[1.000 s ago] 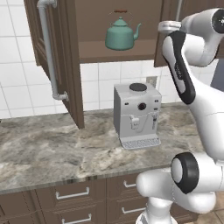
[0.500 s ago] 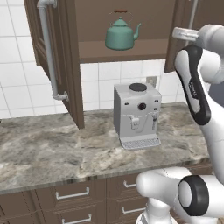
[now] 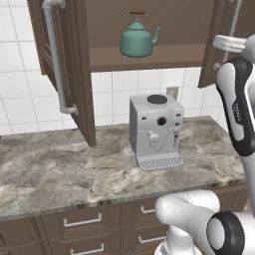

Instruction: Open the cabinet, pick the kettle from the cabinet, and place it in the sink.

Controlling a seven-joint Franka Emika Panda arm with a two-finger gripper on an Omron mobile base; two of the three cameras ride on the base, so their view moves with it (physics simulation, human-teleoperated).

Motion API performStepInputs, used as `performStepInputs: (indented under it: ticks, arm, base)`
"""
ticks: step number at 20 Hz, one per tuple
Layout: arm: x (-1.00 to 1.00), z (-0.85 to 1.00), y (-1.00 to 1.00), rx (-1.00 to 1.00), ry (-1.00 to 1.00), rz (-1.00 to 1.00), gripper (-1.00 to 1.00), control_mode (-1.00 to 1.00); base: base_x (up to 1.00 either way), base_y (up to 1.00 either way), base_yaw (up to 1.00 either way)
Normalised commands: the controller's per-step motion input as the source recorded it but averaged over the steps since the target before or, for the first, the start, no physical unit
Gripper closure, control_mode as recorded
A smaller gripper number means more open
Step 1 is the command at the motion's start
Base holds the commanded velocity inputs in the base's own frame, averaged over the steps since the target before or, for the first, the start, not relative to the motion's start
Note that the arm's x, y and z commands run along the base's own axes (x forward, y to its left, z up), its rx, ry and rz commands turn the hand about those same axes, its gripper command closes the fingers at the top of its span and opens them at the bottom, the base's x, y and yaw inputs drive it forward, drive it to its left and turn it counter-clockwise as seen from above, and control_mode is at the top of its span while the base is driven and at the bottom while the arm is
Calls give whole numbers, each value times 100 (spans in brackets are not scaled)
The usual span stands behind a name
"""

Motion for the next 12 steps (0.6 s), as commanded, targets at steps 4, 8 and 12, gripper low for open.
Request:
performStepInputs:
  ticks: [4,8,12]
  arm:
    - [-48,11,-59,0,0,0,100,-100]
    - [-45,8,-56,0,1,0,100,-100]
    - [-44,5,-55,0,2,0,100,-100]
  base:
    - [0,0,0]
    - [0,0,0]
    - [0,0,0]
